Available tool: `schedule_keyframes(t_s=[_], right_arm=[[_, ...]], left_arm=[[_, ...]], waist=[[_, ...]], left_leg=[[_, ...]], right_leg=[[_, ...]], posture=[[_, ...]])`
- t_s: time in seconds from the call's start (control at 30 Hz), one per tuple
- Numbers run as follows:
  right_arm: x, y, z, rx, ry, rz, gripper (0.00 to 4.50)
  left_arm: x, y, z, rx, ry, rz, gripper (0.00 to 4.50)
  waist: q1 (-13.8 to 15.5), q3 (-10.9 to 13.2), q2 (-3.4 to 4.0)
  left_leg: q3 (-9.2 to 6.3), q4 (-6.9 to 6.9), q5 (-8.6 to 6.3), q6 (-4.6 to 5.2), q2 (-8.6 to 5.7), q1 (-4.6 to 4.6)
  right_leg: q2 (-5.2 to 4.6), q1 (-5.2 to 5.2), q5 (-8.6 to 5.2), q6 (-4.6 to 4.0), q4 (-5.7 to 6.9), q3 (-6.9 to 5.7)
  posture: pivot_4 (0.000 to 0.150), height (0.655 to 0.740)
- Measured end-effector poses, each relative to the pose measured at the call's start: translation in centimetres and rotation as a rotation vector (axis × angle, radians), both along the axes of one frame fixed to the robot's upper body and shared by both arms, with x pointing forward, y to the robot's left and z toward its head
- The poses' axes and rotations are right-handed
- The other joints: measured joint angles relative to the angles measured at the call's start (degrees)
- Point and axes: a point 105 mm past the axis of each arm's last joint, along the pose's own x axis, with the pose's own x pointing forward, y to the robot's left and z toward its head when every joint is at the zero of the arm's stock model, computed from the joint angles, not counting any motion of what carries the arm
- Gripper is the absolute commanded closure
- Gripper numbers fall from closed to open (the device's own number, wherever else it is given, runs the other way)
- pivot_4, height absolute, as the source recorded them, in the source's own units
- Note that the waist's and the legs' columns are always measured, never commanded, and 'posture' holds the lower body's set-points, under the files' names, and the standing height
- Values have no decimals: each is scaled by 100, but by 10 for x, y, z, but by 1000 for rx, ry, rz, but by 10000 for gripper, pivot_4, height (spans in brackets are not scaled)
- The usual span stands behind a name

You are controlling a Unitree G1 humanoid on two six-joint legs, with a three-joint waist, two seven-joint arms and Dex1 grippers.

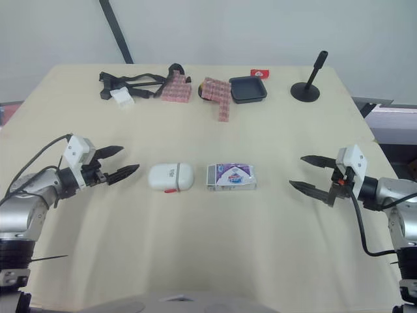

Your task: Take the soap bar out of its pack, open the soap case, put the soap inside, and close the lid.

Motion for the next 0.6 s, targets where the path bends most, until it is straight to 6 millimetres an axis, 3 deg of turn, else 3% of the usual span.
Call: schedule_keyframes(t_s=[0.3,0.43,0.5,0.6], right_arm=[[-3,-3,2,-36,-12,27,0],[-3,-8,2,-72,-14,38,0],[-2,-7,3,-91,-17,57,0],[4,-3,13,-106,-32,86,0]], left_arm=[[2,-8,12,-47,-20,-83,119],[5,-16,27,-57,-63,-142,119],[3,-24,34,-53,-86,-188,119],[-20,-57,37,-51,-111,-340,119]], waist=[[10,0,0],[17,0,0],[14,0,0],[-7,-4,7]], left_leg=[[0,4,0,1,1,-3],[0,13,1,2,1,-7],[1,15,1,3,1,-9],[7,17,0,4,2,-15]], right_leg=[[-2,-2,-1,-2,7,-1],[-3,-4,-1,-2,14,-2],[-4,-5,-2,-2,15,-1],[-4,-8,-1,-2,23,2]], posture=[[1500,7400],[1500,7400],[1500,7400],[1500,7400]])
